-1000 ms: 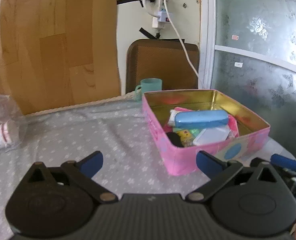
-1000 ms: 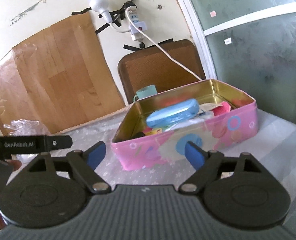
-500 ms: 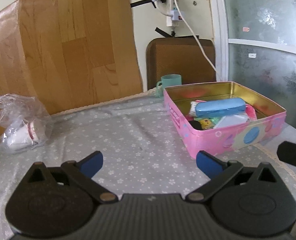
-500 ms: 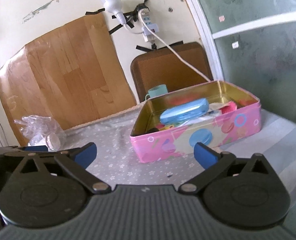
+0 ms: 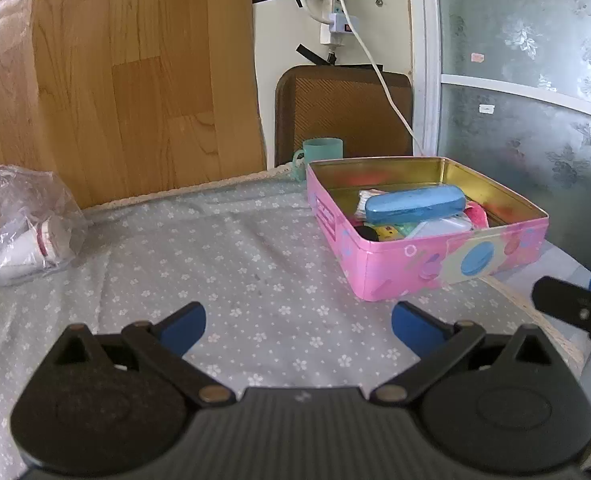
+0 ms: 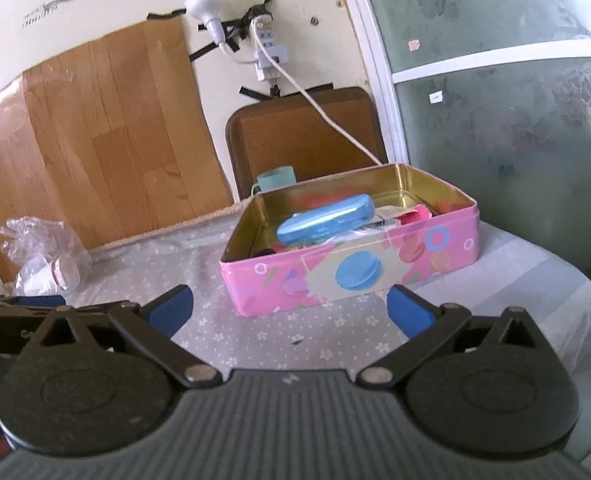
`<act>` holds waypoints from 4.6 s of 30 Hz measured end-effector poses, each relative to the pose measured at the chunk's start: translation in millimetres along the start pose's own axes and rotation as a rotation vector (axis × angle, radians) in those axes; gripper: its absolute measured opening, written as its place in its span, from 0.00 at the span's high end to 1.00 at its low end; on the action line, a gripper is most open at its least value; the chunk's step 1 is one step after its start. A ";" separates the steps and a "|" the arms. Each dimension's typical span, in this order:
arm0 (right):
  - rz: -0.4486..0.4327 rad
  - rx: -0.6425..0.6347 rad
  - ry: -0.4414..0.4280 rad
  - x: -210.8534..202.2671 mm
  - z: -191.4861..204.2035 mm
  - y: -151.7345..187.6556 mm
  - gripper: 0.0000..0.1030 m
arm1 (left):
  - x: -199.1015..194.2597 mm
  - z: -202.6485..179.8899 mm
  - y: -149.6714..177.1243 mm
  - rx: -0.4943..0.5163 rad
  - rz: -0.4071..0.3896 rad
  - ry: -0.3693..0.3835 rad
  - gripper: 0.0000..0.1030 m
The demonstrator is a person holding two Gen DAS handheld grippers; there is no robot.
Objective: Organize soft objects
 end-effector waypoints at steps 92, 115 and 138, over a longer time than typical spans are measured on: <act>-0.013 -0.020 0.041 -13.0 2.1 0.4 0.00 | -16.4 2.0 -7.4 0.029 0.018 0.014 0.00; 0.008 -0.080 0.039 -10.3 21.3 -2.6 0.00 | -22.8 9.9 -8.3 0.001 0.007 0.092 0.00; 0.010 -0.107 0.061 -21.8 34.0 0.1 0.00 | -36.7 15.5 -6.6 -0.008 -0.025 0.129 0.00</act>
Point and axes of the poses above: each gripper's, at about its wrist camera, not at the fingertips, and x roughly the way its jaws point, z to its left, y to its underside, the point moved 7 cm from there along x, roughly the way its jaws point, and after that the axes turned 2 degrees about -z, right-handed, at the moved point
